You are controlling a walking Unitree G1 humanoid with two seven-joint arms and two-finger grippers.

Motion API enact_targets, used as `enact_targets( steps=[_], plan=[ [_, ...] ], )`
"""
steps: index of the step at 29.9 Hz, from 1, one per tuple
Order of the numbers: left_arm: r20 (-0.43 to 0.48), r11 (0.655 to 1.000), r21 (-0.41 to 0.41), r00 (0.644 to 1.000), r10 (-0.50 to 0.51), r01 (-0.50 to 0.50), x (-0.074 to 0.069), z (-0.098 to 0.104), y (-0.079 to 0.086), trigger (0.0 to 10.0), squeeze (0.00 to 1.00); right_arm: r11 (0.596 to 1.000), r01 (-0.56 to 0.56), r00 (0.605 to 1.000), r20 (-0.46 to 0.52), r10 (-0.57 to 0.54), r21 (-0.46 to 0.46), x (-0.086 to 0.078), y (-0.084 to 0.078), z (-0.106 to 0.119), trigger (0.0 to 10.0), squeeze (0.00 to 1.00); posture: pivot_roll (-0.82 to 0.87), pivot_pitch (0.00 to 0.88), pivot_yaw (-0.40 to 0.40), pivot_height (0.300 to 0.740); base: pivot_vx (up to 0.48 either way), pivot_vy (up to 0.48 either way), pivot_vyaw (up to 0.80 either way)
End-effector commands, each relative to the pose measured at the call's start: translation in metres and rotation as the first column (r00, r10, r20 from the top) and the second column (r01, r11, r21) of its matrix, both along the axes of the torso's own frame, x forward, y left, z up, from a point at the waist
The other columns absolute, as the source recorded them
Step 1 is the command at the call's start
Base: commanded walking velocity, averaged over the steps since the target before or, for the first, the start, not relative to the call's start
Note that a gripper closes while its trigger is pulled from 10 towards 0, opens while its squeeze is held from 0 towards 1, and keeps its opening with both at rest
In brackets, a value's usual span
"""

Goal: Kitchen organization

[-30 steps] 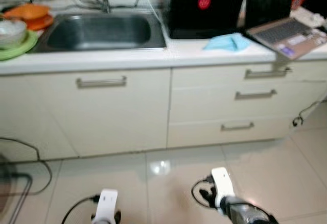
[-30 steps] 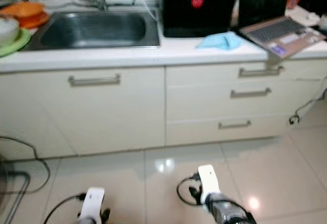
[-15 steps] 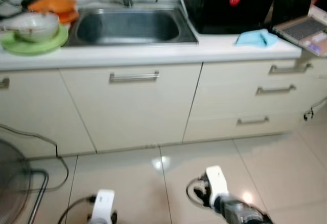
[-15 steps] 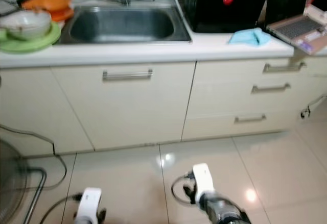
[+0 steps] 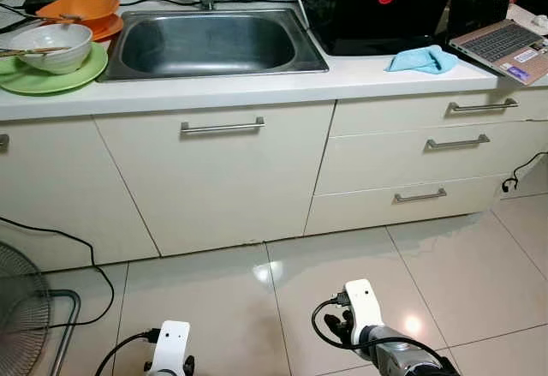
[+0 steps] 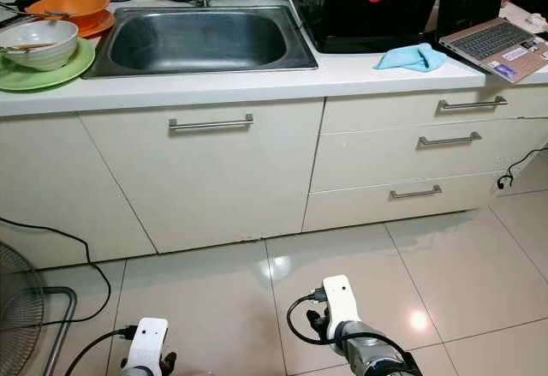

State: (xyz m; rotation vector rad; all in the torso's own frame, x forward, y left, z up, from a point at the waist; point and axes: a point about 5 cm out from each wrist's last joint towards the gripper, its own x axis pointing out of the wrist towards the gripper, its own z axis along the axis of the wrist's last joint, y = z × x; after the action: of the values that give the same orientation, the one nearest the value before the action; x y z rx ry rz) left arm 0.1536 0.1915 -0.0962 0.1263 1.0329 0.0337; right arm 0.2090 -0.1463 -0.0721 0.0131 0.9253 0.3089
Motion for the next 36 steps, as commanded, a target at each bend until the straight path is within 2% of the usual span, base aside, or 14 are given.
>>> enact_targets(
  steps=[1, 13, 18, 32, 36],
  plan=[
    [-0.020, 1.000, 0.012, 1.000, -0.012, 0.012, -0.0037, -0.0018, -0.0009, 10.0, 0.00, 1.000, -0.009, 1.000, 0.013, 0.009, -0.005, 0.0028, -0.0009, 0.0018, 10.0, 0.00, 0.01, 0.000, -0.006, 0.740, 0.000, 0.274, 0.66],
    [-0.029, 1.000, 0.013, 1.000, -0.007, 0.008, -0.0064, -0.0028, -0.0008, 10.0, 0.00, 1.000, -0.009, 1.000, 0.010, 0.009, -0.005, 0.0027, -0.0014, 0.0017, 10.0, 0.00, 0.01, 0.000, -0.008, 0.740, 0.222, 0.329, 0.11],
    [-0.029, 1.000, 0.014, 1.000, -0.005, 0.006, -0.0066, -0.0029, -0.0006, 10.0, 0.00, 1.000, -0.014, 1.000, 0.012, 0.014, -0.003, 0.0030, -0.0008, 0.0019, 10.0, 0.00, 0.01, 0.000, -0.008, 0.740, 0.266, 0.336, 0.79],
    [-0.029, 1.000, 0.014, 1.000, -0.004, 0.004, -0.0066, -0.0028, 0.0000, 10.0, 0.00, 1.000, 0.002, 1.000, 0.009, -0.002, 0.000, 0.0029, -0.0002, 0.0017, 10.0, 0.00, 0.01, 0.000, -0.007, 0.740, 0.243, 0.334, 0.00],
    [-0.015, 1.000, 0.003, 1.000, 0.005, -0.005, -0.0048, -0.0020, -0.0005, 10.0, 0.00, 1.000, 0.004, 1.000, 0.009, -0.004, 0.002, 0.0033, 0.0001, 0.0019, 10.0, 0.00, 0.01, 0.000, -0.007, 0.740, 0.000, 0.000, 0.00]
  ],
)
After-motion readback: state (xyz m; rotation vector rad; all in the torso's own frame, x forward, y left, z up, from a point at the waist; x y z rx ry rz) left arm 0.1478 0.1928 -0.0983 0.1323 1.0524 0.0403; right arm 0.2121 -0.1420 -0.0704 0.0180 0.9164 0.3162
